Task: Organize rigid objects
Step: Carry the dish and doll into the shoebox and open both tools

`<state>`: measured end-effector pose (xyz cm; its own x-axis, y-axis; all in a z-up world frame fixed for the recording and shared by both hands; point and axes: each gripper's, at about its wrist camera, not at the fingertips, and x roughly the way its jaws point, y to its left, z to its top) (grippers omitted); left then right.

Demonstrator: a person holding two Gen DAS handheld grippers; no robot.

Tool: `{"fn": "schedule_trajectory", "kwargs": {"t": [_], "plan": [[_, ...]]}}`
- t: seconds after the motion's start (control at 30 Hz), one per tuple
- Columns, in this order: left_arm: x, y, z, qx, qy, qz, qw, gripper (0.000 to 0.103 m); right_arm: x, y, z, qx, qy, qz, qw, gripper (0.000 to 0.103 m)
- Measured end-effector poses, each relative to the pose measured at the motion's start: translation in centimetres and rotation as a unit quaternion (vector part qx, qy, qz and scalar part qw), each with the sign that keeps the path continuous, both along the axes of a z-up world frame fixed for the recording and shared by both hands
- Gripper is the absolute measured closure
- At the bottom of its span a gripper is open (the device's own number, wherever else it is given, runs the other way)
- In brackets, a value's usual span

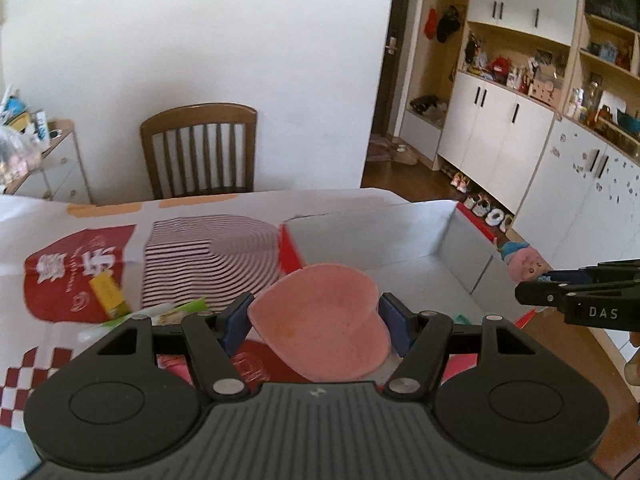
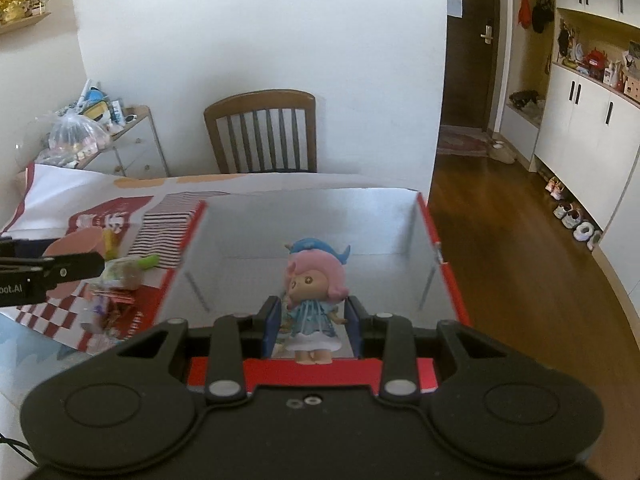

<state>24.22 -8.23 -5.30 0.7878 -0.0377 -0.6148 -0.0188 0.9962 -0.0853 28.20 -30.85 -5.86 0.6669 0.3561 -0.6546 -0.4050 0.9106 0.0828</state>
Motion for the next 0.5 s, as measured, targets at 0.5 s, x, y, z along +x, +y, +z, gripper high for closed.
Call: {"fn": "schedule_trajectory", "kwargs": {"t": [0.5], "plan": [[9.5,-7.4,-3.9,0.029,0.075,-0.018,0.9966,0.035,6.4,-3.3,-2.5,0.004,0.026,0.03,0.999,0.07]]}}
